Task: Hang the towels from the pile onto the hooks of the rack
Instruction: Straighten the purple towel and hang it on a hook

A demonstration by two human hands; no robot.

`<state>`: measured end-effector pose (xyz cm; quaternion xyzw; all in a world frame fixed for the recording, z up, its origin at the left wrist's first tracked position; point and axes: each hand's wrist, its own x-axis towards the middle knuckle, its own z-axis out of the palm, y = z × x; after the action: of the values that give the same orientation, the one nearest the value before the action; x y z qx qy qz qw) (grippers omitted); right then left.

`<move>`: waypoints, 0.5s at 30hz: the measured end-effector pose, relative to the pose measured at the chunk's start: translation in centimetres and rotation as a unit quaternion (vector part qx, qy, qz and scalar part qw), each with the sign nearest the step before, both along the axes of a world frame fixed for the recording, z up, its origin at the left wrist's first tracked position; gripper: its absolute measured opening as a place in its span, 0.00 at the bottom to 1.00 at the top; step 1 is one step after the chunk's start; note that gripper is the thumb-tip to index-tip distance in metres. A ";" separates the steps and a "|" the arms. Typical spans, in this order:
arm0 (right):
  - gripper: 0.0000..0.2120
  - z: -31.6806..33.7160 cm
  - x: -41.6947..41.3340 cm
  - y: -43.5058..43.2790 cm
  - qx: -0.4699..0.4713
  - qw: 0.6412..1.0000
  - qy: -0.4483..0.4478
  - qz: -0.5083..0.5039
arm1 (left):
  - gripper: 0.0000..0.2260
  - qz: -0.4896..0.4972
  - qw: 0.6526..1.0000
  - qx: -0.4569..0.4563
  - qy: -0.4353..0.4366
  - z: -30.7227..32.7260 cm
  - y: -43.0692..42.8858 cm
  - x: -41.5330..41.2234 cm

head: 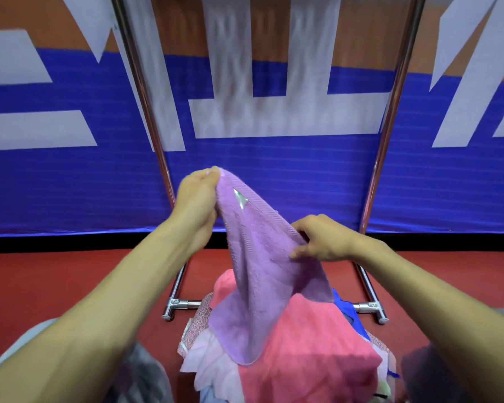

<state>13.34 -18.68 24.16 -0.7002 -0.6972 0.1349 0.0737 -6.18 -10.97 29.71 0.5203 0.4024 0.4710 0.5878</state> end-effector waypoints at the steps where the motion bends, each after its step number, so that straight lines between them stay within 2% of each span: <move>1: 0.13 -0.5 0.2 0.0 -0.023 1.000 -0.020 -0.007 | 0.14 0.031 0.999 -0.017 -0.008 0.0 0.6 -0.5; 4: 0.12 -1.7 0.5 -0.2 -0.066 0.996 -0.040 -0.045 | 0.14 0.107 0.993 -0.039 0.024 -0.5 1.8 -1.7; 7: 0.10 -1.8 0.5 -0.3 -0.073 0.995 -0.020 -0.067 | 0.14 0.114 0.991 -0.034 0.053 -1.0 1.6 -1.9; 10: 0.06 -1.4 0.4 -0.2 -0.053 0.985 0.120 -0.113 | 0.12 0.099 0.993 -0.023 0.066 -1.4 1.3 -1.5; 12: 0.05 -0.9 0.2 -0.3 -0.024 0.964 0.214 -0.158 | 0.06 0.084 0.995 -0.021 0.058 -1.5 1.1 -1.1; 15: 0.06 0.0 0.1 -0.6 0.006 0.914 0.345 -0.216 | 0.06 0.066 0.996 -0.028 0.056 -1.7 0.6 -0.4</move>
<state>13.42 -19.25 24.20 -0.7433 -0.4612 0.3442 0.3410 -6.59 -10.35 27.99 0.5016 0.4809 0.4674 0.5465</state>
